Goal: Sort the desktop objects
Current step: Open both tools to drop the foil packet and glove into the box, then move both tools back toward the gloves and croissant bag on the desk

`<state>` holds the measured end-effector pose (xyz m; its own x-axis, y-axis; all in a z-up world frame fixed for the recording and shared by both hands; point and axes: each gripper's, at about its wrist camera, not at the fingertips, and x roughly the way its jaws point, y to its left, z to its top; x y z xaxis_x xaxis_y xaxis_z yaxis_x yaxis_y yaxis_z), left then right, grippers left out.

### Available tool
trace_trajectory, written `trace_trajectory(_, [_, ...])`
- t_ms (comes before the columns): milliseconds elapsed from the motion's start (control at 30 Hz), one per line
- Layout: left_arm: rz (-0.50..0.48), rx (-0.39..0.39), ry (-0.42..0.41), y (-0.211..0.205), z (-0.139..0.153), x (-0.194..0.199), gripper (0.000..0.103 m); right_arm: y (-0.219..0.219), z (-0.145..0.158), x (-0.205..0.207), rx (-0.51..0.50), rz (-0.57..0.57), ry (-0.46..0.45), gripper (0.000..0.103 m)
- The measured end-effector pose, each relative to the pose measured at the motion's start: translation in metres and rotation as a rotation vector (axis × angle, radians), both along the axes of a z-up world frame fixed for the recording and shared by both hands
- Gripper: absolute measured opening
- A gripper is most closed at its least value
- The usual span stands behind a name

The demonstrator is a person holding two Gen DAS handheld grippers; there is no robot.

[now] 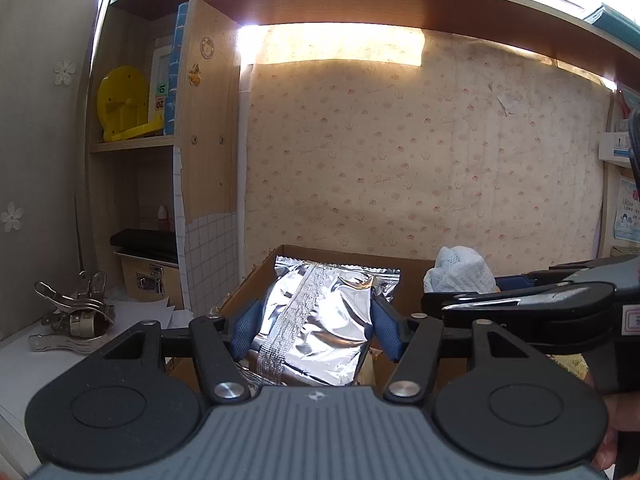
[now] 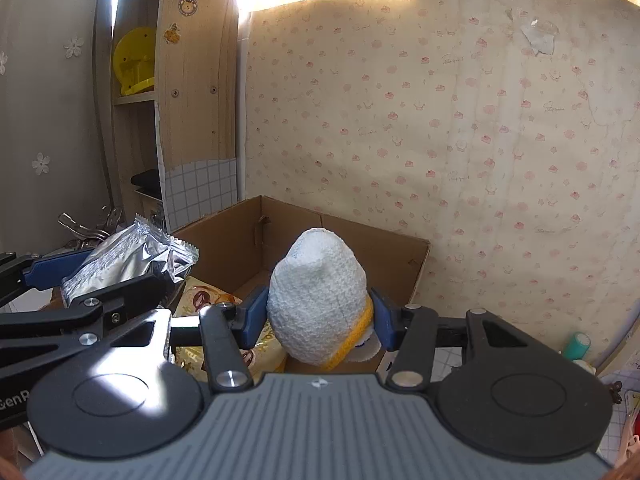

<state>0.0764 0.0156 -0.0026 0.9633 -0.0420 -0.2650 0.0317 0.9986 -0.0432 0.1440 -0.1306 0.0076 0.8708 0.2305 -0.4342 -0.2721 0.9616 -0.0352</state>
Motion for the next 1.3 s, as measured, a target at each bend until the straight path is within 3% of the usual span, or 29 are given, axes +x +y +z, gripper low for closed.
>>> trace_trajectory(533, [0.010,0.006,0.046,-0.006,-0.001,0.015,0.063,-0.007,-0.004,0.012,0.012,-0.013,-0.008,0.058])
trace_trajectory(933, [0.008,0.001,0.026,-0.012,0.004,0.010,0.069,-0.033,0.009,-0.013,0.039,-0.050,-0.052,0.059])
trace_trajectory(1300, [-0.081,-0.006,0.009,-0.047,0.010,-0.006,0.069,-0.074,0.009,-0.049,0.039,-0.134,-0.086,0.059])
